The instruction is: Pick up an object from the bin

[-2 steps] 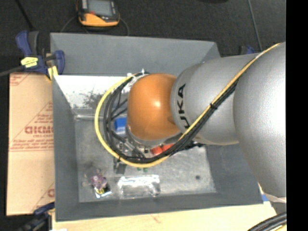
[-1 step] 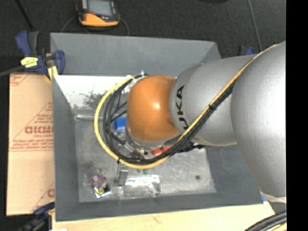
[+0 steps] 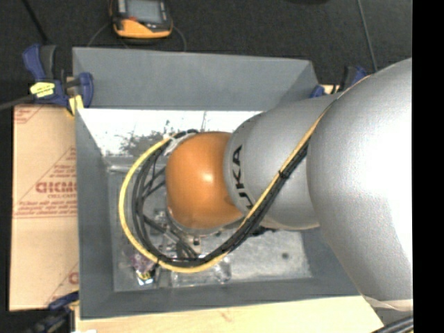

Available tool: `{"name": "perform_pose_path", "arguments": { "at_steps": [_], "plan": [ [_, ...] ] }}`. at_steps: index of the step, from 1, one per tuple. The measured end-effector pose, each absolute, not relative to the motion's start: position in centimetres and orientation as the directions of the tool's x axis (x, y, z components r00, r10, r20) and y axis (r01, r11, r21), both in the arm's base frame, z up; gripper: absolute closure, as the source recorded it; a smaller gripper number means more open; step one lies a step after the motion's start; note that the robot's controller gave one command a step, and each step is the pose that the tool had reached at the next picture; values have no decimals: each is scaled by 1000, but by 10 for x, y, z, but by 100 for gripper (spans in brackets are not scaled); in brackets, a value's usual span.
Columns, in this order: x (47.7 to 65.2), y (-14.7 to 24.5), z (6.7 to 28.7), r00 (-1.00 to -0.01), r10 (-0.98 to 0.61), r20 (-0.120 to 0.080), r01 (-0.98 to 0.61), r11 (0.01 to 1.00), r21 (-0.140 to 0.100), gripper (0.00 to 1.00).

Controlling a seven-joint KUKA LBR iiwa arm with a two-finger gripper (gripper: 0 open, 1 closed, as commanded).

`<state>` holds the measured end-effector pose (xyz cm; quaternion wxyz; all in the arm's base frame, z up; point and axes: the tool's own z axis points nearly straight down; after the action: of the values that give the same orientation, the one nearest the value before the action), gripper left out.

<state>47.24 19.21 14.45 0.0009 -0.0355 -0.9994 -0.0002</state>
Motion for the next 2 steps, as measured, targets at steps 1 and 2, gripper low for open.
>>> {"name": "perform_pose_path", "arguments": {
  "at_steps": [1,2],
  "plan": [
    [480,206,75,-895,-446,-26,-446,895,-4,0],
    [477,206,75,-897,-441,-20,-441,897,0,100]
  ]
}}
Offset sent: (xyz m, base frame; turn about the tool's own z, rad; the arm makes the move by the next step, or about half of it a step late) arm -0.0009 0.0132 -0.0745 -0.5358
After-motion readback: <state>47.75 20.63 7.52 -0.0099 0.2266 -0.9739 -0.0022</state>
